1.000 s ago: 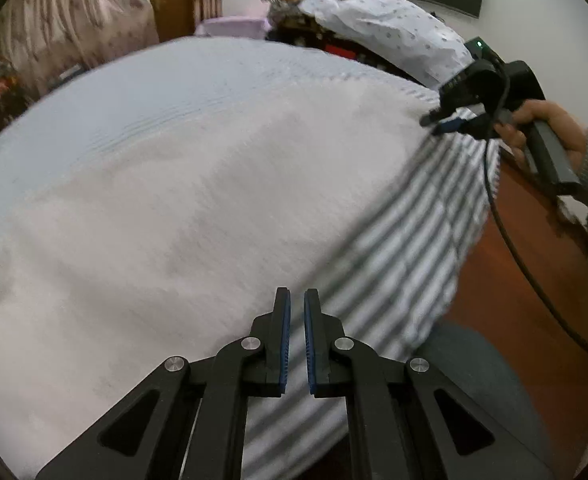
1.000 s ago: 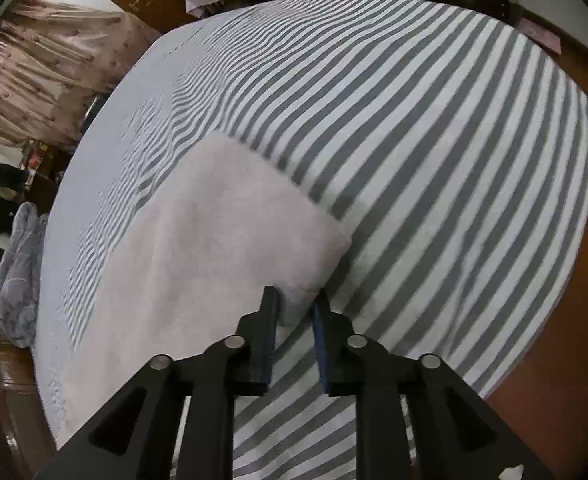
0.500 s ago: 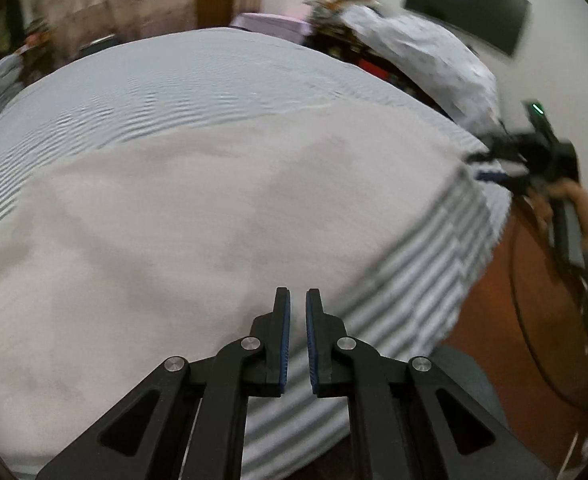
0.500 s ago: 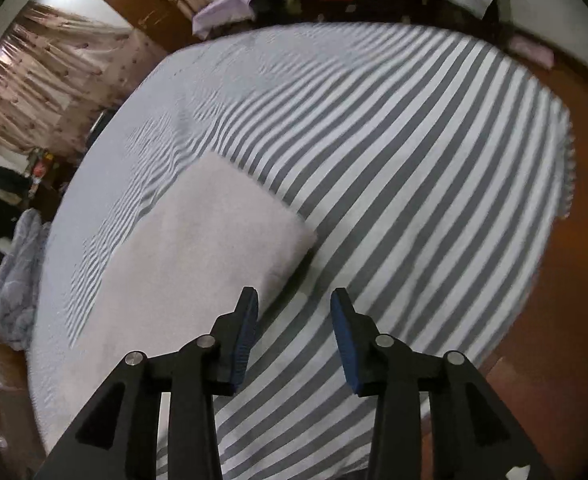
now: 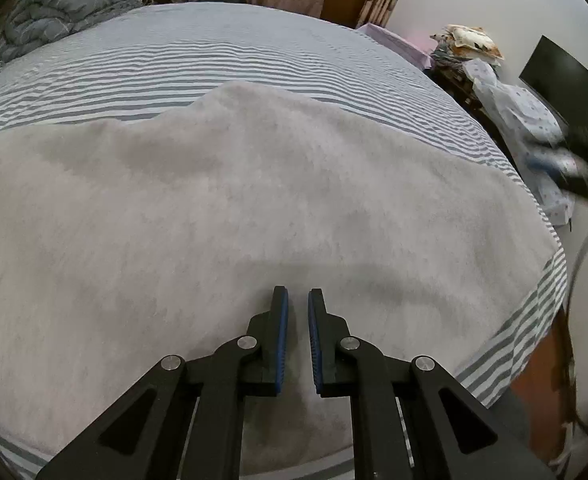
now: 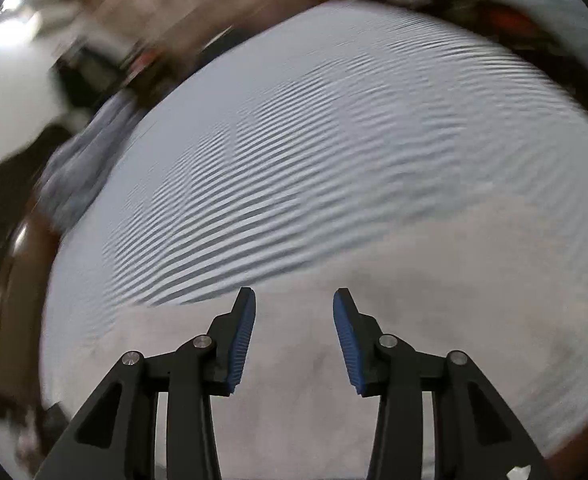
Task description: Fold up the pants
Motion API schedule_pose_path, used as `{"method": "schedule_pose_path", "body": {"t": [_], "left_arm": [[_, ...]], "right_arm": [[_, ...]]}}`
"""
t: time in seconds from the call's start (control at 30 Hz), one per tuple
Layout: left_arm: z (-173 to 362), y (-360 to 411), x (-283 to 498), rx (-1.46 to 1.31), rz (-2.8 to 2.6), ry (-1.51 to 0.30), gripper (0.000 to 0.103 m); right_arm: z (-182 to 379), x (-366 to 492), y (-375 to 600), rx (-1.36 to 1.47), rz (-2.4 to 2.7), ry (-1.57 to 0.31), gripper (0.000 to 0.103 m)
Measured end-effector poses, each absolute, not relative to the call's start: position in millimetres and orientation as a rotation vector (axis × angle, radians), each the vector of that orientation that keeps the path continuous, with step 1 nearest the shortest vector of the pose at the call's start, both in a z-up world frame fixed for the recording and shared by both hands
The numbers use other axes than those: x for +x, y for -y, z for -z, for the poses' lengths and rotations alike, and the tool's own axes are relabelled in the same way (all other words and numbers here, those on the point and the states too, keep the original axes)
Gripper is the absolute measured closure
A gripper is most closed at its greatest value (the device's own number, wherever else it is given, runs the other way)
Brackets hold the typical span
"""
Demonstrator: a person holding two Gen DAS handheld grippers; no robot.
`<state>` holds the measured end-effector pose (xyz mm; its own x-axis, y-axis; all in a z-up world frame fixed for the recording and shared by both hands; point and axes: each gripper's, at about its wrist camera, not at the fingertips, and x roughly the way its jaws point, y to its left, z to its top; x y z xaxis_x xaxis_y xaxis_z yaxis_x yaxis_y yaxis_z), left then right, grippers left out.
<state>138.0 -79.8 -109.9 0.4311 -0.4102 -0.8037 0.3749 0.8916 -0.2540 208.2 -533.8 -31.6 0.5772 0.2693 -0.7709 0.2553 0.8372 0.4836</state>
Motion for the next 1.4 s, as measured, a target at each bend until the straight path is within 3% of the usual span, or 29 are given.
{"method": "schedule_pose_path", "body": {"t": [0.27,0.5,0.87,1.2,1.3,1.4], "left_arm": [[116.1,64.7,126.1,-0.117,0.504,-1.022,0.092],[122.0,56.1,124.6,-0.174,0.534,-1.027,0.092],[126.6,43.5,122.9,-0.227,0.563,-1.012,0.092],[126.1,37.0,123.5,-0.228,0.566,-1.007,0.092],[126.5,35.3,124.0,-0.237,0.568,-1.005,0.092],[127.7,33.3,124.0,-0.253,0.569,-0.998,0.092]], "right_arm": [[71.8,363.6,364.3,0.507,-0.517,-1.296,0.062],[116.1,404.7,277.4,0.382,-0.637,-1.501,0.062],[117.4,331.3,255.4,0.075,-0.950,-1.497,0.062],[147.0,386.8,248.0,0.449,-0.861,-1.430,0.061],[141.6,385.2,245.3,0.476,-0.849,-1.394,0.083],[130.6,385.8,259.2,0.507,-0.856,-1.331,0.086]]}}
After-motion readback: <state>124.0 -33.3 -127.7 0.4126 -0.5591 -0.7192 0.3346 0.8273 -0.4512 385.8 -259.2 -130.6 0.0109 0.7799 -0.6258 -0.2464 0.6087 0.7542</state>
